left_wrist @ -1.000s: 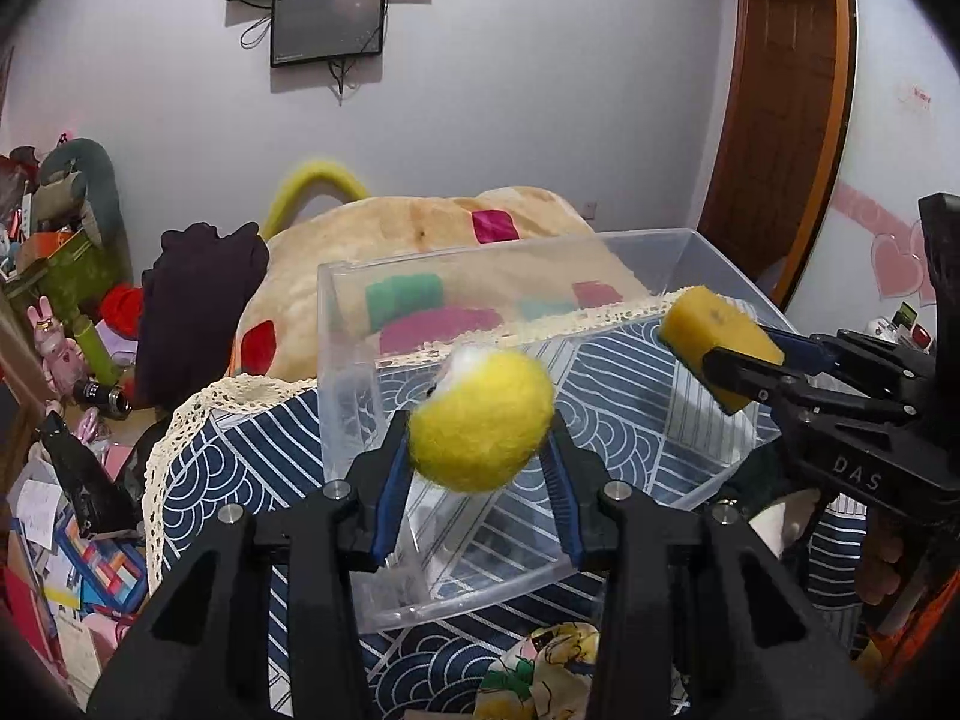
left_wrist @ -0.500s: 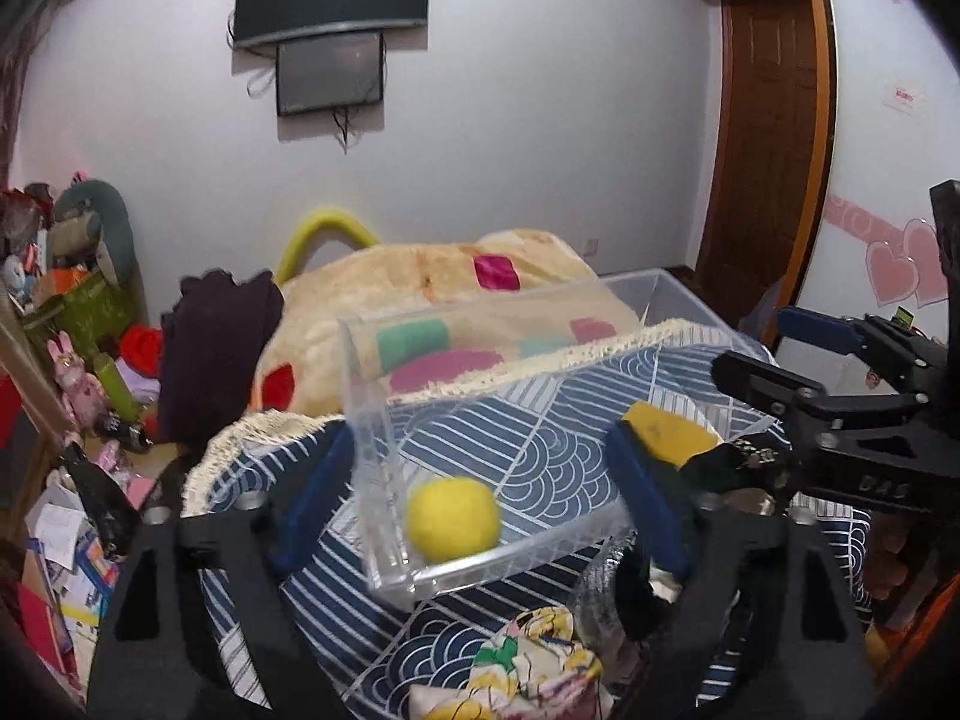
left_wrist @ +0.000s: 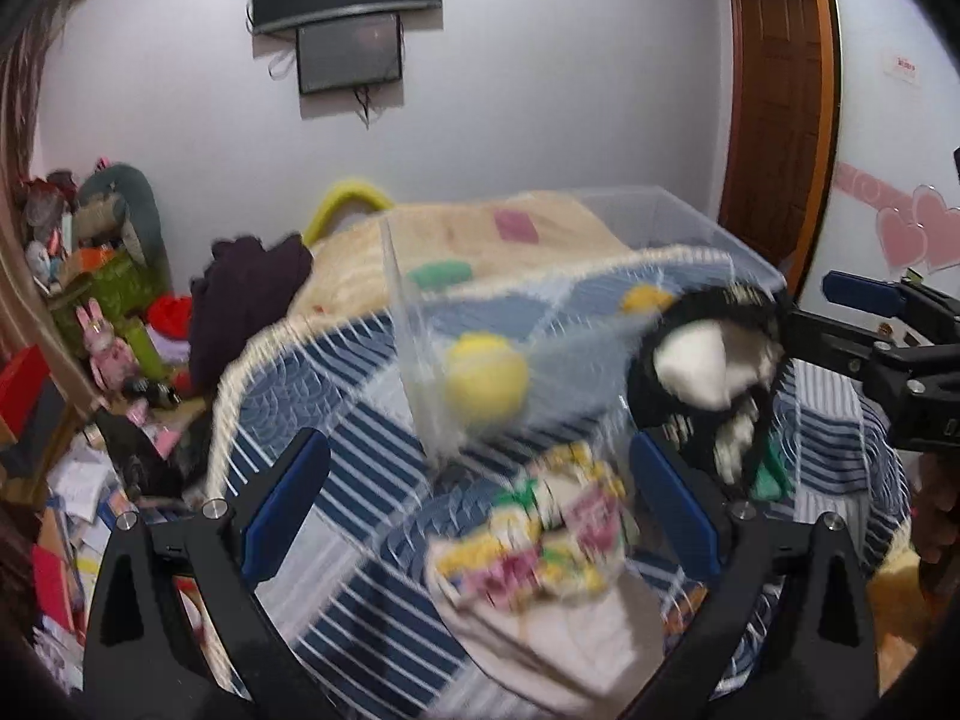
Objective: Organize soft objects
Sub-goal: 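Grasp the floral scrunchie with the left tool while the right tool grasps the black-trimmed white fabric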
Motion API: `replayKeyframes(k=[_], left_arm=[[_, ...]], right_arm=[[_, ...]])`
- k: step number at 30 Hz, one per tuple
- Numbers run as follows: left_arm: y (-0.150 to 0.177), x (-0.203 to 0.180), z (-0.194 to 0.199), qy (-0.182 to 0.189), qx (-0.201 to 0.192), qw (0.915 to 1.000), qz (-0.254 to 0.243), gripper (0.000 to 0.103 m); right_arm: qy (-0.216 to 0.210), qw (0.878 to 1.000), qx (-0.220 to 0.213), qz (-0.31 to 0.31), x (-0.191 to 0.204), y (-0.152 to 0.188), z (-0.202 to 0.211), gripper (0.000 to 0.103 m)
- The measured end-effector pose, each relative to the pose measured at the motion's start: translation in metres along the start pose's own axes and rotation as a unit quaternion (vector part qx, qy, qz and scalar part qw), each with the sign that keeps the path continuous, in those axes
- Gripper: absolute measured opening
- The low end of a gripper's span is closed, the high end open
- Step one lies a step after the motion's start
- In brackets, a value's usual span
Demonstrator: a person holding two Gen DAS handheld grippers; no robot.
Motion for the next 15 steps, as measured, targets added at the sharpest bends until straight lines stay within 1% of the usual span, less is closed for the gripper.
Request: replayKeyframes(k=[3,4,6,10,11,12,13,14,15], left_arm=[[0.014,-0.006,-0.007,0.034,0.022,0.9991,0.010,0.101],[0.016,-0.008,-0.009,0.039,0.025,0.9989,0.011,0.101],[0.020,-0.011,-0.014,0.040,0.029,0.9988,0.007,0.101],[0.022,-0.012,-0.025,0.025,0.032,0.9991,0.009,0.100],[0.023,-0.011,-0.026,0.020,0.031,0.9993,0.011,0.096],[0.023,-0.010,-0.027,0.018,0.029,0.9993,0.012,0.084],[0.023,-0.009,-0.029,0.020,0.032,0.9992,0.012,0.076],[0.024,-0.008,-0.030,0.025,0.034,0.9990,0.013,0.074],[0.024,-0.008,-0.030,0.029,0.035,0.9989,0.014,0.068]], right_arm=[[-0.006,1.000,0.018,0.002,0.005,0.010,-0.010,0.088],[-0.009,1.000,0.023,0.003,0.007,0.011,-0.013,0.088],[-0.015,0.999,0.034,0.002,0.009,0.015,-0.020,0.088],[-0.038,0.997,0.060,0.009,0.017,0.021,-0.031,0.088],[-0.042,0.997,0.063,0.011,0.019,0.023,-0.032,0.088],[-0.045,0.997,0.064,0.013,0.021,0.024,-0.034,0.088],[-0.048,0.997,0.066,0.015,0.023,0.024,-0.036,0.088],[-0.050,0.996,0.068,0.016,0.025,0.024,-0.037,0.088],[-0.051,0.996,0.069,0.017,0.027,0.023,-0.038,0.088]])
Point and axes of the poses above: each gripper's, at about its wrist camera, not at the fingertips, and z roughly against the way its jaws point, x to its left, y to its underside, the point moved 6 cm from there along -z, roughly the way its jaws point, and after that the axes turned 9 degrees about x, right-handed, at the moved point
